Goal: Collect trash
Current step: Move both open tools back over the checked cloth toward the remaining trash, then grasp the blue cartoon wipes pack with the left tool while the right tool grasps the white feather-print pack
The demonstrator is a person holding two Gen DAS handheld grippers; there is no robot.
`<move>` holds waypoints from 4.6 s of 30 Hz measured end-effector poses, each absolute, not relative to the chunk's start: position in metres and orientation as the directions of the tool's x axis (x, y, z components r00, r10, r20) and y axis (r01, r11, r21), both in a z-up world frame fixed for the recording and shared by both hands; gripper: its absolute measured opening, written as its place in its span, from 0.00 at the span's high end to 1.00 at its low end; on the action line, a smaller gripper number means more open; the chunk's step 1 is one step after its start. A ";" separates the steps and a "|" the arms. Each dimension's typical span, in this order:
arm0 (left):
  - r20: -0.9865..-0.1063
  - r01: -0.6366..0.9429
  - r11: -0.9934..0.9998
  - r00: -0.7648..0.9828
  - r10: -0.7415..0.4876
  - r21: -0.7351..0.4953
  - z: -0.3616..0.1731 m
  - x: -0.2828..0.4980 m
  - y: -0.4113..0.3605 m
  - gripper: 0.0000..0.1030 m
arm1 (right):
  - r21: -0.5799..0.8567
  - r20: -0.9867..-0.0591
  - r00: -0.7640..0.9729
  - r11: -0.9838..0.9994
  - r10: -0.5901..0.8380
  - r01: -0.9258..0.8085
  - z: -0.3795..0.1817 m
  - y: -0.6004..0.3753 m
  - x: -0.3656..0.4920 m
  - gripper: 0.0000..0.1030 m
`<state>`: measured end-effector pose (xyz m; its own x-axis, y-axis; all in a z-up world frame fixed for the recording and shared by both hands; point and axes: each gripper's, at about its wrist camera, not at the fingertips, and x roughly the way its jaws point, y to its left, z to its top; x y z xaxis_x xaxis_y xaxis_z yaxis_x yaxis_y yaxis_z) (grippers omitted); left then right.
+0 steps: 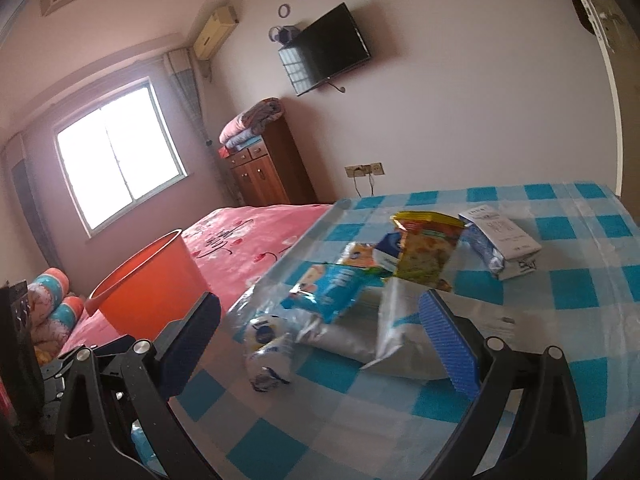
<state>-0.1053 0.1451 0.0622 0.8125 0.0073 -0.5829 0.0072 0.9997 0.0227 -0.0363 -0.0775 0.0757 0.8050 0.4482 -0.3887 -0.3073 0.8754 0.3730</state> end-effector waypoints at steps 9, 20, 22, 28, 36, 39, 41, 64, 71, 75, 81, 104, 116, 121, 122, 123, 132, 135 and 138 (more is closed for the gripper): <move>-0.641 0.040 0.999 0.767 -0.032 -0.002 0.047 -0.090 0.126 0.11 | 0.403 -0.450 0.796 0.888 0.404 -0.223 0.061 -0.111 -0.023 0.05; -0.697 0.015 0.999 0.716 -0.035 -0.035 0.036 -0.060 0.106 0.11 | 0.482 -0.513 0.787 0.874 0.343 -0.067 0.044 -0.170 -0.003 0.05; -0.700 0.012 0.999 0.713 -0.035 -0.038 0.037 -0.054 0.103 0.11 | 0.501 -0.525 0.780 0.864 0.342 -0.042 0.039 -0.179 0.000 0.05; -0.687 0.020 0.996 0.723 -0.072 -0.084 0.054 -0.034 0.095 0.11 | 0.535 -0.533 0.771 0.844 0.348 -0.011 0.032 -0.201 0.005 0.05; -0.728 -0.029 0.951 0.651 -0.216 -0.308 0.061 0.008 0.084 0.11 | 0.557 -0.533 0.761 0.830 0.372 -0.016 0.026 -0.211 0.011 0.05; -0.738 -0.082 0.935 0.639 -0.217 -0.346 0.060 0.022 0.082 0.11 | 0.550 -0.535 0.756 0.834 0.378 -0.028 0.026 -0.210 0.012 0.05; -0.746 -0.121 0.930 0.636 -0.195 -0.346 0.059 0.031 0.081 0.11 | 0.546 -0.534 0.754 0.837 0.383 -0.038 0.025 -0.210 0.012 0.05; -0.853 -0.302 0.926 0.521 -0.037 -0.225 0.025 0.092 0.085 0.14 | 0.551 -0.568 0.646 0.819 0.510 -0.163 0.014 -0.186 0.021 0.05; -0.863 -0.294 0.942 0.504 0.011 -0.160 0.021 0.101 0.084 0.17 | 0.579 -0.578 0.598 0.795 0.555 -0.178 0.010 -0.182 0.024 0.05; -0.862 -0.287 0.949 0.506 0.034 -0.132 0.021 0.103 0.082 0.21 | 0.569 -0.594 0.565 0.795 0.574 -0.209 0.009 -0.171 0.022 0.05; -0.855 -0.265 0.958 0.517 0.045 -0.110 0.023 0.101 0.078 0.29 | 0.586 -0.588 0.485 0.754 0.647 -0.297 0.011 -0.154 0.015 0.05; -0.838 -0.125 0.988 0.546 -0.003 -0.085 0.037 0.053 0.093 0.53 | 0.442 -0.591 0.519 0.786 0.618 -0.433 0.036 -0.152 0.008 0.05; -0.846 -0.075 0.995 0.533 -0.021 -0.072 0.034 0.039 0.096 0.48 | 0.350 -0.694 0.475 0.830 0.541 -0.435 0.013 -0.116 0.032 0.05; -0.844 -0.056 0.998 0.535 0.036 0.007 0.028 0.045 0.088 0.32 | 0.378 -0.689 0.489 0.840 0.536 -0.389 0.010 -0.123 0.040 0.05; -0.846 -0.058 0.998 0.530 0.049 0.021 0.025 0.047 0.087 0.32 | 0.380 -0.687 0.490 0.840 0.536 -0.387 0.009 -0.123 0.041 0.05; -0.847 -0.060 0.998 0.528 0.053 0.025 0.024 0.048 0.087 0.32 | 0.380 -0.686 0.492 0.841 0.536 -0.386 0.009 -0.120 0.041 0.05; -0.843 -0.105 0.994 0.536 0.034 -0.027 0.021 0.051 0.094 0.48 | 0.407 -0.664 0.508 0.835 0.549 -0.371 0.010 -0.126 0.042 0.23; -0.839 -0.114 0.993 0.543 0.029 -0.039 0.021 0.049 0.096 0.53 | 0.396 -0.663 0.519 0.841 0.540 -0.368 0.011 -0.125 0.040 0.26; -0.835 -0.107 0.993 0.551 0.015 -0.054 0.021 0.045 0.098 0.54 | 0.387 -0.661 0.533 0.848 0.529 -0.362 0.012 -0.125 0.037 0.29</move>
<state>0.0446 0.0983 0.0211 0.5505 0.0146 -0.8347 -0.1075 0.9928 -0.0535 0.0373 -0.1248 0.0125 0.5329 0.5285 -0.6608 -0.3620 0.8483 0.3865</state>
